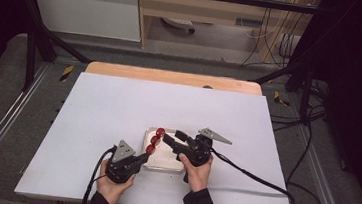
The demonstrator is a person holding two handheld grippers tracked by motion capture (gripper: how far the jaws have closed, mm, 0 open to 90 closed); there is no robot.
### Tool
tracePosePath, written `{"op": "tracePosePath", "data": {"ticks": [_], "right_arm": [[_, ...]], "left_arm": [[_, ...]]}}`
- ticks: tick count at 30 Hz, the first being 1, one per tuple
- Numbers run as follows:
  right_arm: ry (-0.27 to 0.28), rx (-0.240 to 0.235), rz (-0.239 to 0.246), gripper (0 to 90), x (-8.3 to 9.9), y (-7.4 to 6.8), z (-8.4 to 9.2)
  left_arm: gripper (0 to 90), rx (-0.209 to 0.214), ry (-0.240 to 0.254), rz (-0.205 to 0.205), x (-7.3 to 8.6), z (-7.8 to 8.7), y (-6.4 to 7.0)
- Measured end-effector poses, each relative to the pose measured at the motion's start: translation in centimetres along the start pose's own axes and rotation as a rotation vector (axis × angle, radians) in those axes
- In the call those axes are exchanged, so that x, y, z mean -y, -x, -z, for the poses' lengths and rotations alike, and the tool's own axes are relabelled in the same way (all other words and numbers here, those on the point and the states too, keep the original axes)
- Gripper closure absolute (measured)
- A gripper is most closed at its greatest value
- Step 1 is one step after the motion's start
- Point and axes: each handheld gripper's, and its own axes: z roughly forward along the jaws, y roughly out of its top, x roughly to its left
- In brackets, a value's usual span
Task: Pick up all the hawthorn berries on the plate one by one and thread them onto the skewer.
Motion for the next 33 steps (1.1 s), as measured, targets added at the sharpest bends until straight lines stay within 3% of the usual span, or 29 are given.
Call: {"op": "tracePosePath", "data": {"ticks": [11,20,27,31,33], "right_arm": [[-0.193,0.118,0.177,6.3,-0.6,2.6,2.6],[-0.32,0.2,0.325,0.5,-0.3,4.7,5.5],[-0.378,0.224,0.369,0.5,0.7,6.4,8.0],[-0.381,0.211,0.38,0.6,1.2,7.5,9.2],[-0.387,0.232,0.382,0.6,1.4,7.8,9.7]], "left_arm": [[88.1,0.016,-0.028,-0.031,0.2,0.4,-0.7],[88.1,0.047,-0.05,-0.032,-0.3,0.7,-1.5],[88.2,0.067,-0.081,-0.034,-1.0,0.9,-1.8],[88.2,0.074,-0.101,-0.047,-1.5,0.8,-1.9],[88.2,0.079,-0.104,-0.041,-1.9,0.8,-2.1]]}}
